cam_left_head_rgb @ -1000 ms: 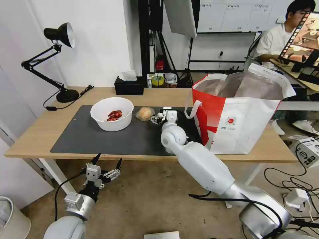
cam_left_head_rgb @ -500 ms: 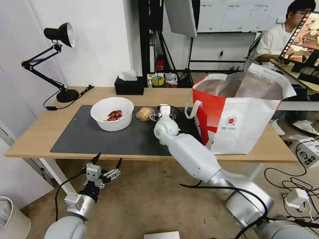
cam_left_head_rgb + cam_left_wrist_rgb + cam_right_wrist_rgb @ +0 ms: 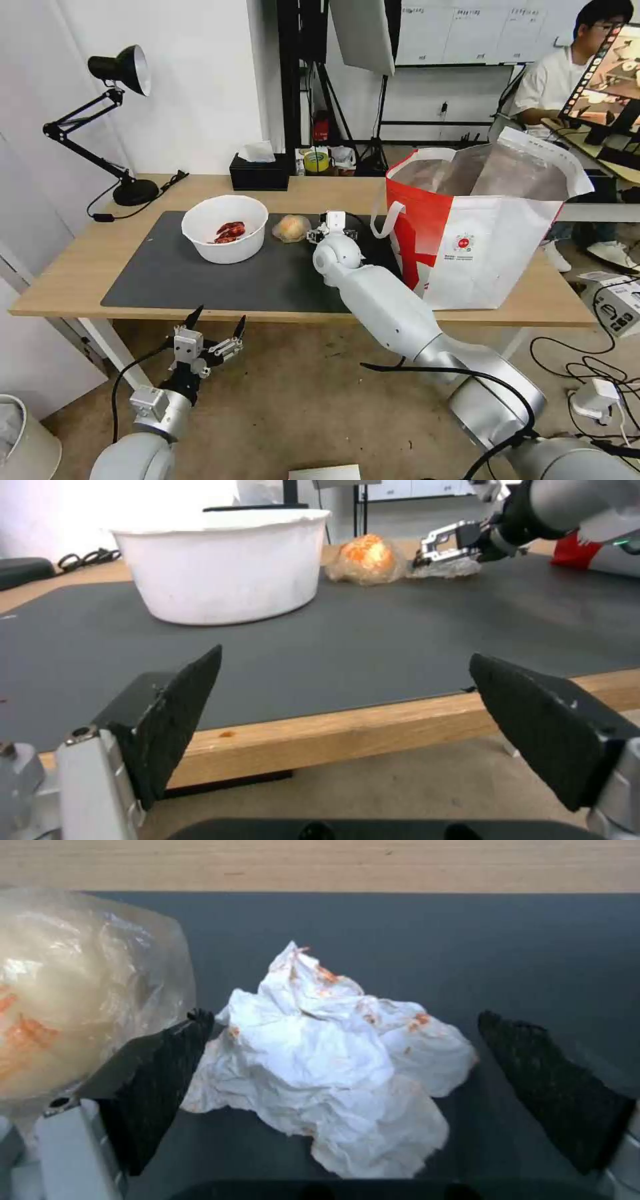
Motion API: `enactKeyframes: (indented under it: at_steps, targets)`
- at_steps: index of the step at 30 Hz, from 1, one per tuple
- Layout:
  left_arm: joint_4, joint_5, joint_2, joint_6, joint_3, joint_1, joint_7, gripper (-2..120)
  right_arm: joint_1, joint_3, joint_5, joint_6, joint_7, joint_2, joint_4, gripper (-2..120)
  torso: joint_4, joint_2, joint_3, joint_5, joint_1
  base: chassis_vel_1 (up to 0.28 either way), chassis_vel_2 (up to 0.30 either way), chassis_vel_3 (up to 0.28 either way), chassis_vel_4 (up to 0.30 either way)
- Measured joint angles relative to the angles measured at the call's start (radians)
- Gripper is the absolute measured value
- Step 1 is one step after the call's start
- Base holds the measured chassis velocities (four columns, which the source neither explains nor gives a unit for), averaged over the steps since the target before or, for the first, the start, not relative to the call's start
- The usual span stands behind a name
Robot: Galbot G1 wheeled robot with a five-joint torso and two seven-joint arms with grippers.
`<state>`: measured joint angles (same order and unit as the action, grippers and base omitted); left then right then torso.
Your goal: Pick up the trash from the table and place it into the takeout bag.
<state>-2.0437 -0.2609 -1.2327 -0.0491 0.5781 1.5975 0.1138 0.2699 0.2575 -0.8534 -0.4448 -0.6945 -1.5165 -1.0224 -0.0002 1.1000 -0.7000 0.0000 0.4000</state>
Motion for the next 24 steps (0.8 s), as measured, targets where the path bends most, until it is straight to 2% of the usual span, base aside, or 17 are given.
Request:
enactKeyframes:
  at_steps: [11,24]
  targets:
    - [0.000,-0.001,-0.001,-0.006,0.001,0.000,0.000,100,-0.044,0.003,0.010,-0.021,0.054,-0.009,0.068,100,0.0002,0.000,0.000,0.0000,0.000,0.000,0.000,0.000,0.000]
    - [-0.009,-0.001,-0.005,-0.005,-0.003,0.001,0.000,100,-0.029,0.007,0.005,-0.040,0.051,-0.001,0.036,100,0.0002,0.000,0.000,0.0000,0.000,0.000,0.000,0.000,0.000]
